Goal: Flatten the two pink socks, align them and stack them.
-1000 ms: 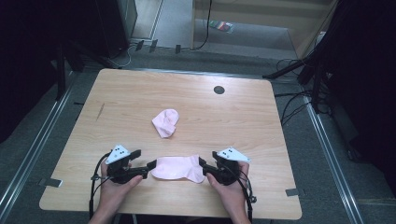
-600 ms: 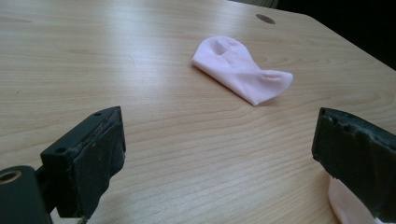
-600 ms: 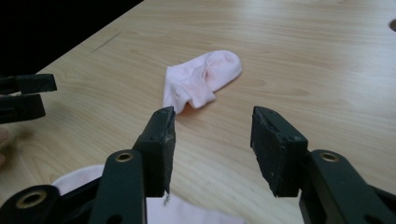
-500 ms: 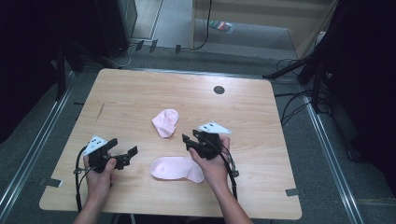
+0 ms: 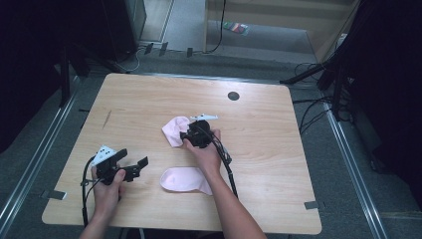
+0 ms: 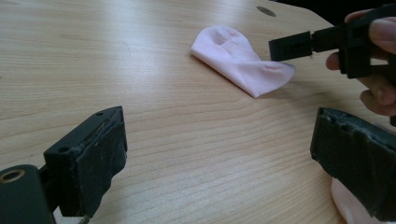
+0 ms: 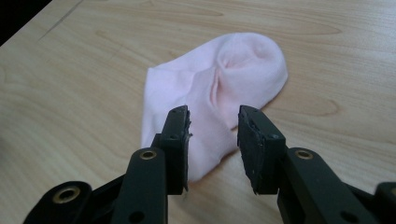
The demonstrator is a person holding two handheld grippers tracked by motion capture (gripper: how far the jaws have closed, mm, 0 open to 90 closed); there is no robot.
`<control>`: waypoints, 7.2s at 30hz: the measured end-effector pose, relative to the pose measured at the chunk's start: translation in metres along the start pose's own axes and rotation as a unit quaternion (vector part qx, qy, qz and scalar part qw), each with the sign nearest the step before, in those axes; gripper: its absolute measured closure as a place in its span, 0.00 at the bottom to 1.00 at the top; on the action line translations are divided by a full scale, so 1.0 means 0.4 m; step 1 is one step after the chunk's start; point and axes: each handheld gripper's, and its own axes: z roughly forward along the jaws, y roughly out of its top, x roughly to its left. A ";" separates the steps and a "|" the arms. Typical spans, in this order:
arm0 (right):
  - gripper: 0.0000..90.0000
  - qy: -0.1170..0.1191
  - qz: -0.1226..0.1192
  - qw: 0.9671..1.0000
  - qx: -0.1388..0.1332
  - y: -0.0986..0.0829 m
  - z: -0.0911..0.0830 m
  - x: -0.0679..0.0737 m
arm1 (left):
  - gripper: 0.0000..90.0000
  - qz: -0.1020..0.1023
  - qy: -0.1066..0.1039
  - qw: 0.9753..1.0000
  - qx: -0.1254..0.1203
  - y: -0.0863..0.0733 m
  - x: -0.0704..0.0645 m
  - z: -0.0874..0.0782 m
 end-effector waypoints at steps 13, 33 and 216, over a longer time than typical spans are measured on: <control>0.89 -0.056 -0.048 0.997 0.007 -0.024 0.054 0.051 | 0.06 -0.002 0.005 1.000 0.004 0.000 0.000 0.004; 0.96 -0.012 0.003 1.000 -0.022 0.088 -0.072 0.115 | 0.08 -0.035 0.001 0.999 0.033 0.050 0.011 0.071; 0.61 -0.027 -0.025 0.999 -0.039 -0.293 -0.344 -0.070 | 0.84 0.058 -0.048 0.991 0.106 -0.006 -0.177 0.011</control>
